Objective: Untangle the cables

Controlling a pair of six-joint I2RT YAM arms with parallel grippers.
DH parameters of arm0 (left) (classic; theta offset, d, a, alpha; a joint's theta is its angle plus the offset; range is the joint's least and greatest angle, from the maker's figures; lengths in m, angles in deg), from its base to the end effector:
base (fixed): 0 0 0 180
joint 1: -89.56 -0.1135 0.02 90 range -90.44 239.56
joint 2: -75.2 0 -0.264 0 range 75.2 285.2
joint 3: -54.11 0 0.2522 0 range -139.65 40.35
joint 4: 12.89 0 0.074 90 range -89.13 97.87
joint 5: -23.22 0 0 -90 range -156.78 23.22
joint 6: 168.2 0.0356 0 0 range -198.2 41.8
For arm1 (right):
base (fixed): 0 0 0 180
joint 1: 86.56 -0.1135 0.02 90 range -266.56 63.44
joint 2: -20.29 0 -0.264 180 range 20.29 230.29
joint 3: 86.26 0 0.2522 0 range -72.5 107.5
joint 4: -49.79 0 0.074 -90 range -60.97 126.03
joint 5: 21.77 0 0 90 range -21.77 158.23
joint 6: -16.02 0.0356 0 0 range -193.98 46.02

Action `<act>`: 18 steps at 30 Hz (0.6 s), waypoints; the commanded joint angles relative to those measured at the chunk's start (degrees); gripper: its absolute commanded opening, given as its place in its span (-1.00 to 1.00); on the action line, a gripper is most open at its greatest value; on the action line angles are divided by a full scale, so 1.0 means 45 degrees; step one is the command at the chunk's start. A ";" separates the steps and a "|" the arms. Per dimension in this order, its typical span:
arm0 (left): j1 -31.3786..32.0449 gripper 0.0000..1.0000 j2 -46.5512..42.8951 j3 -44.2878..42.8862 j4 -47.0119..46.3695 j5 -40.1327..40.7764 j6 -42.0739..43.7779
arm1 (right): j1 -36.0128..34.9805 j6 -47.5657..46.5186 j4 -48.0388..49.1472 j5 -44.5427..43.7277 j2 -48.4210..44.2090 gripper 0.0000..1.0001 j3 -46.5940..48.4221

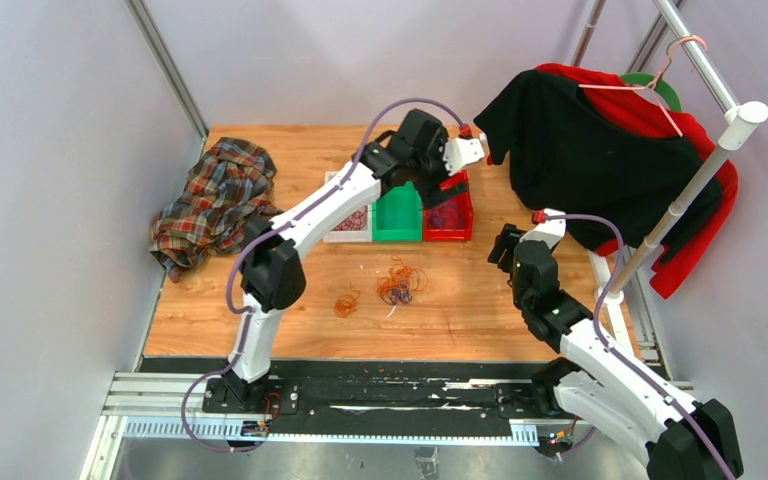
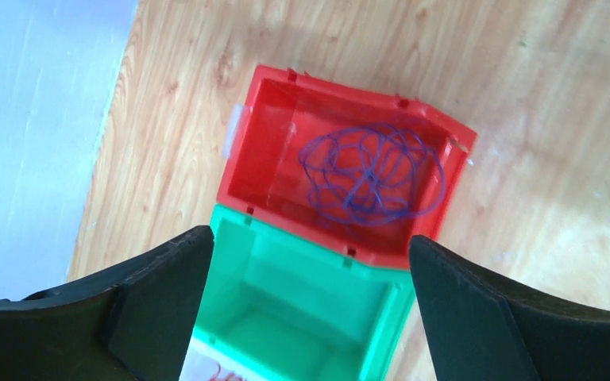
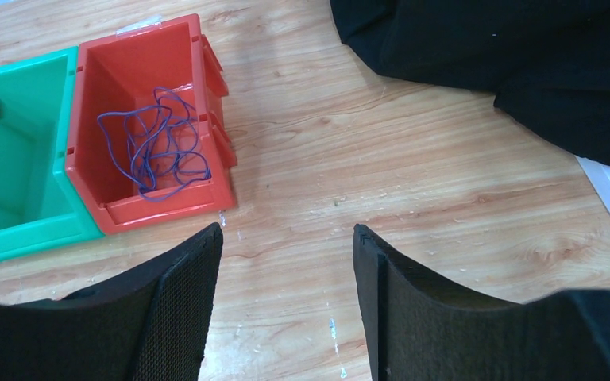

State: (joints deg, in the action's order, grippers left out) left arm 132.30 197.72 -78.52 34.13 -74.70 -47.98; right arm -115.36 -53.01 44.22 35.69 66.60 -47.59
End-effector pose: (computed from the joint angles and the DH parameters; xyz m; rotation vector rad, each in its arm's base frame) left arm 0.3621 -0.3413 0.3148 1.3817 1.7395 -0.2737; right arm 0.1747 0.0742 0.2471 0.2796 1.7439 0.1182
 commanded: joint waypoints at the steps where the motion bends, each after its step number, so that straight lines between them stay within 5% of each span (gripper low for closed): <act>1: -0.0501 0.96 -0.1430 0.0039 0.2943 -0.1563 0.0422 | 0.0247 -0.0188 -0.0310 0.0282 -0.0019 0.23 0.0512; 10: -0.1080 0.90 -0.5412 0.6886 0.3577 -0.3337 0.1490 | 0.0229 0.0188 0.0074 0.1199 0.0628 0.23 0.0429; 18: -0.1402 0.64 -0.5475 0.8757 0.1434 -0.3904 0.1286 | 0.0227 0.0668 0.0121 0.2747 0.1254 0.16 0.0475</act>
State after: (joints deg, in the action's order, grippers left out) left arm 127.16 173.20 -39.81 46.82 -88.45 -43.21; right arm -115.36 -51.61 43.91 43.85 71.47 -46.96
